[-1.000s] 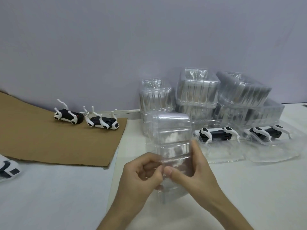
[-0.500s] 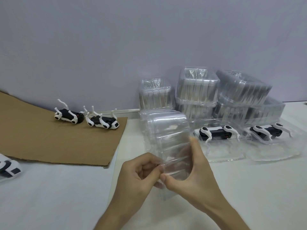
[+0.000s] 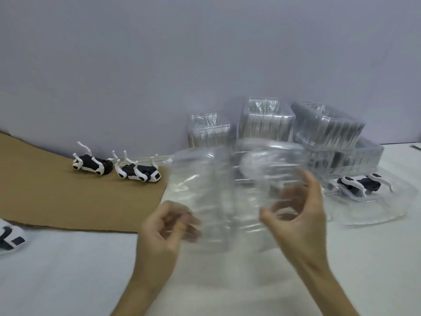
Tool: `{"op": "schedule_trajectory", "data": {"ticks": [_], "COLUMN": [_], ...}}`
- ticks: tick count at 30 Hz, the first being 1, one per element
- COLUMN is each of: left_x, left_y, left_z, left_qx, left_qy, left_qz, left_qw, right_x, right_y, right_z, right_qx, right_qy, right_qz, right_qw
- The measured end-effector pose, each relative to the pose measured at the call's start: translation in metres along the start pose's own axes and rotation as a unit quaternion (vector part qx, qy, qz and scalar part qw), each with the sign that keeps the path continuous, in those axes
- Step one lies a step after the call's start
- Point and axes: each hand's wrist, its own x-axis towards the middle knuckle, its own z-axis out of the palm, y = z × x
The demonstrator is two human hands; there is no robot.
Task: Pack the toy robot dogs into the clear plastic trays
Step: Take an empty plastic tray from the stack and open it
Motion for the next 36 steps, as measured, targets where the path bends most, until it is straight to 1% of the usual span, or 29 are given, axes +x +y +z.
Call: {"op": "schedule_trajectory", "data": {"ticks": [1, 2, 4, 6, 9, 11, 13, 15, 17, 20, 22, 23, 25, 27, 28, 29, 30, 31, 32, 33, 35, 36], "left_x": [0.007, 0.014, 0.025, 0.031, 0.036, 0.037, 0.037, 0.036, 0.036, 0.037, 0.034, 0.033, 0.029, 0.025, 0.022, 0.018, 0.014, 0.009, 0.003, -0.005, -0.017, -0.023], "left_y": [-0.004, -0.005, -0.009, -0.013, -0.018, -0.024, -0.034, -0.042, -0.045, -0.042, -0.039, -0.036, -0.032, -0.028, -0.026, -0.023, -0.021, -0.016, -0.011, -0.006, 0.0, 0.0], "left_z": [-0.008, -0.016, -0.029, -0.042, -0.055, -0.059, -0.061, -0.063, -0.064, -0.059, -0.053, -0.05, -0.044, -0.036, -0.032, -0.028, -0.022, -0.014, -0.005, 0.005, 0.024, 0.031], "left_qx": [-0.025, -0.073, -0.187, -0.247, -0.282, -0.253, -0.19, -0.114, -0.041, 0.006, 0.003, 0.007, 0.022, 0.034, 0.079, 0.15, 0.212, 0.236, 0.222, 0.188, 0.129, 0.098], "left_qy": [0.048, 0.094, 0.159, 0.181, 0.172, 0.166, 0.183, 0.239, 0.295, 0.321, 0.307, 0.282, 0.194, 0.117, 0.109, 0.125, 0.148, 0.15, 0.126, 0.086, 0.01, -0.019], "left_qz": [-0.019, -0.049, -0.12, -0.185, -0.255, -0.288, -0.286, -0.25, -0.213, -0.17, -0.158, -0.149, -0.126, -0.106, -0.08, -0.034, 0.021, 0.079, 0.115, 0.13, 0.114, 0.087], "left_qw": [0.998, 0.992, 0.962, 0.934, 0.909, 0.909, 0.921, 0.931, 0.93, 0.932, 0.939, 0.948, 0.973, 0.987, 0.988, 0.98, 0.966, 0.957, 0.96, 0.97, 0.985, 0.991], "right_x": [0.006, 0.01, 0.011, 0.007, 0.001, 0.001, 0.0, -0.002, -0.003, -0.004, -0.004, -0.004, -0.004, -0.005, -0.006, -0.007, -0.008, -0.009, -0.01, -0.01, -0.012, -0.014], "right_y": [0.005, 0.008, 0.012, 0.013, 0.014, 0.013, 0.012, 0.013, 0.015, 0.013, 0.01, 0.009, 0.007, 0.003, 0.002, 0.001, 0.0, 0.0, 0.0, 0.0, -0.001, -0.002], "right_z": [-0.008, -0.014, -0.017, -0.01, -0.003, -0.003, -0.002, -0.001, -0.001, -0.001, 0.0, 0.0, 0.0, 0.002, 0.003, 0.004, 0.004, 0.005, 0.006, 0.007, 0.009, 0.01], "right_qx": [0.013, 0.023, 0.028, 0.024, 0.036, 0.041, 0.042, 0.043, 0.038, 0.035, 0.031, 0.032, 0.034, 0.034, 0.032, 0.028, 0.023, 0.015, 0.006, -0.003, -0.014, -0.015], "right_qy": [0.024, 0.04, 0.039, 0.017, 0.004, 0.002, -0.007, -0.023, -0.032, -0.03, -0.031, -0.034, -0.045, -0.054, -0.058, -0.062, -0.066, -0.072, -0.078, -0.085, -0.1, -0.109], "right_qz": [0.01, 0.017, 0.023, 0.025, 0.02, 0.022, 0.022, 0.014, 0.004, -0.001, 0.0, 0.0, -0.003, -0.007, -0.008, -0.007, -0.007, -0.008, -0.011, -0.013, -0.017, -0.02], "right_qw": [1.0, 0.999, 0.999, 0.999, 0.999, 0.999, 0.999, 0.999, 0.999, 0.999, 0.999, 0.999, 0.998, 0.998, 0.998, 0.998, 0.998, 0.997, 0.997, 0.996, 0.995, 0.994]}}
